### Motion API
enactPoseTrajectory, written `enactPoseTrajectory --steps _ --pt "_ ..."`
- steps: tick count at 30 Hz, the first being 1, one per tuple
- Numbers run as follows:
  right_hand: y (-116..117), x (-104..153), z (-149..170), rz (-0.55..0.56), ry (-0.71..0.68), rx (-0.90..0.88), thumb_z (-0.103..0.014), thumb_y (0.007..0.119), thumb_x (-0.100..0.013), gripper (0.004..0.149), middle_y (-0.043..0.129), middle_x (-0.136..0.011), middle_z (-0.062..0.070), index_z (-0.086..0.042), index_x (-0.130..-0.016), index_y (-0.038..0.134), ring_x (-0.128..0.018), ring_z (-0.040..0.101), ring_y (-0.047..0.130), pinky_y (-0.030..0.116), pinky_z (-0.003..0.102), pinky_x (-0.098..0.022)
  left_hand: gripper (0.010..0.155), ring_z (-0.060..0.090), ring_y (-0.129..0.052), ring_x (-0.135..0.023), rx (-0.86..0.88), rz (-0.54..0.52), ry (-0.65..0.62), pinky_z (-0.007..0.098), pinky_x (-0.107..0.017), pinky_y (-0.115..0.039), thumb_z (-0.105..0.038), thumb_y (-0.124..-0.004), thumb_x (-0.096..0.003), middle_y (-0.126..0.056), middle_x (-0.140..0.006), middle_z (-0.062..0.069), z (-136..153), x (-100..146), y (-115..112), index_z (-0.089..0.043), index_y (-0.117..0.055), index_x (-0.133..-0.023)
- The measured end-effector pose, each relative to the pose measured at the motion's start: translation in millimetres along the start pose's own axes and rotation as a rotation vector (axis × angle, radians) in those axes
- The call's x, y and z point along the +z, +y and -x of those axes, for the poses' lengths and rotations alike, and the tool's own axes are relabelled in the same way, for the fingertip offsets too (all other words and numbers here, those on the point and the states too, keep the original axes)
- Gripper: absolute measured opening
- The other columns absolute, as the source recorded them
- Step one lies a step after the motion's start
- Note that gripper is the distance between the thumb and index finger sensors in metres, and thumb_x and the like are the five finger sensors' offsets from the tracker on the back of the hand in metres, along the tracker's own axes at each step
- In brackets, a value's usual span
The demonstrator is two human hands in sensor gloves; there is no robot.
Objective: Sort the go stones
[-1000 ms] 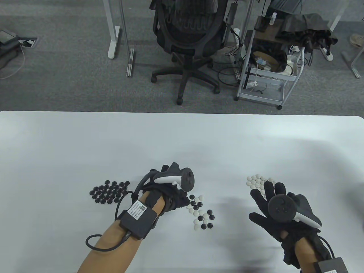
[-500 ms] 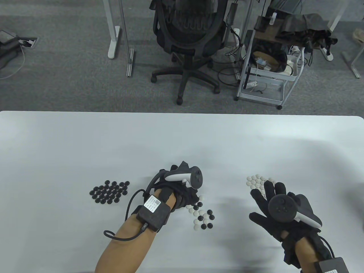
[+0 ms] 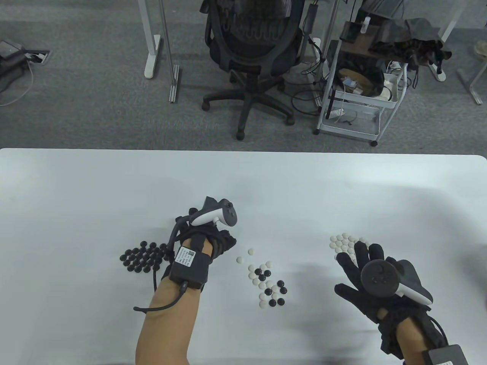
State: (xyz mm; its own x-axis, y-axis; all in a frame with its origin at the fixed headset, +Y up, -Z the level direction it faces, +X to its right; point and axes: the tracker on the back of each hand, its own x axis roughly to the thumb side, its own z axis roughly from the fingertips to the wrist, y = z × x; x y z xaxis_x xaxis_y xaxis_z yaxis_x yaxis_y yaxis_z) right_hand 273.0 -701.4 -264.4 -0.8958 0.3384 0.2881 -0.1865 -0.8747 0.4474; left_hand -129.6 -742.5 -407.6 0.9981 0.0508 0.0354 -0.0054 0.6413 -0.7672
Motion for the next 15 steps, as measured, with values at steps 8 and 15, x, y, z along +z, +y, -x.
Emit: enactPoseTrajectory --steps 8,15 --pt "1.3 -1.0 -0.6 -0.011 0.005 0.009 -0.053 0.047 -0.056 0.079 -0.008 -0.106 0.032 -0.011 -0.115 0.018 -0.086 0.057 -0.014 0.004 0.08 -0.053 0.065 0.058 0.018 -0.091 0.043 0.01 0.112 0.084 -0.058 0.0 -0.048 -0.041 -0.0552 0.014 -0.112 0.027 62.4 19.9 -10.9 -0.03 -0.05 -0.117" --pt "1.9 -1.4 -1.9 -0.015 0.01 0.013 -0.053 0.047 -0.056 0.079 -0.008 -0.106 0.032 -0.011 -0.115 0.018 -0.085 0.057 -0.014 0.004 0.08 -0.053 0.065 0.058 0.018 -0.091 0.052 0.007 0.139 0.084 -0.058 0.0 -0.048 -0.041 -0.0553 0.015 -0.112 0.027 79.2 27.5 -17.2 -0.03 -0.051 -0.117"
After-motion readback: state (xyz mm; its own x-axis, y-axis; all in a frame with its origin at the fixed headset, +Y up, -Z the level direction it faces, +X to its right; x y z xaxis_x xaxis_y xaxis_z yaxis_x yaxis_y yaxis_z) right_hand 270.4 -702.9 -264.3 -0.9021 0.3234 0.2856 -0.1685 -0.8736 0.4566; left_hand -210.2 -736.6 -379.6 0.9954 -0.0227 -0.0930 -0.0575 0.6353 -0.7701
